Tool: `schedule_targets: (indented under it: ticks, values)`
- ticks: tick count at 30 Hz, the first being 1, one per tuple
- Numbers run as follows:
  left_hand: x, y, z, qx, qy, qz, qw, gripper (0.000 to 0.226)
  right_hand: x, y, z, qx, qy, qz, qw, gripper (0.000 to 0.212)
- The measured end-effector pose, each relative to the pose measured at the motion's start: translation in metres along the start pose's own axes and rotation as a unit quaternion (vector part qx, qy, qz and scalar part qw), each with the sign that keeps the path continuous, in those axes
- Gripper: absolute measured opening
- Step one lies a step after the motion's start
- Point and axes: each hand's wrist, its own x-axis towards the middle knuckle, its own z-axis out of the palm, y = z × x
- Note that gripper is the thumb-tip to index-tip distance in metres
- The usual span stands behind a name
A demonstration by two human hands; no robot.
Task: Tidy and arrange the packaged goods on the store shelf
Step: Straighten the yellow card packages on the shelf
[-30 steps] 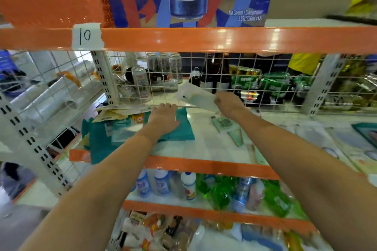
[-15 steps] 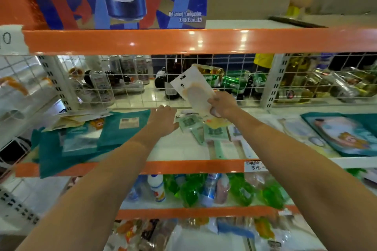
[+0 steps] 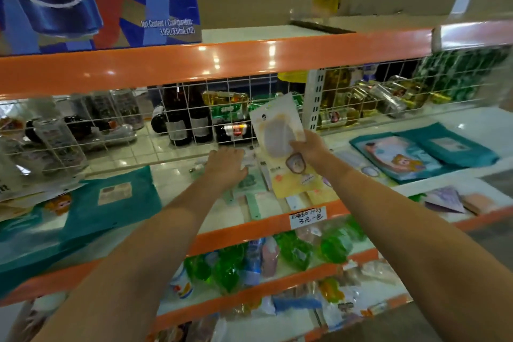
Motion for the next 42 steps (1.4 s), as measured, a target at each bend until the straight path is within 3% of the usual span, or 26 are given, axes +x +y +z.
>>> schedule_targets:
  ticks: [11, 21, 30, 38, 42]
  values:
    - [0.033, 0.051, 0.013, 0.003, -0.003, 0.084, 0.996, 0.051, -0.003, 0.042, -0.05, 0.029, 0.076, 0.056, 0.995, 0.032]
    - [0.077, 0.107, 0.006, 0.003, -0.018, 0.082, 0.997, 0.048, 0.041, 0.07, -0.117, -0.001, 0.098, 0.078, 0.992, 0.037]
    - [0.107, 0.147, 0.021, 0.019, -0.039, 0.041, 0.998, 0.048, 0.084, 0.103, -0.148, -0.007, 0.015, 0.072, 0.997, 0.034]
    - [0.097, 0.149, 0.035, 0.004, -0.044, -0.024, 0.999, 0.047, 0.102, 0.116, -0.111, 0.091, -0.11, 0.126, 0.982, 0.031]
    - [0.091, 0.141, 0.037, 0.012, -0.044, -0.049, 0.998, 0.046, 0.106, 0.119, -0.09, 0.08, -0.143, 0.153, 0.974, 0.031]
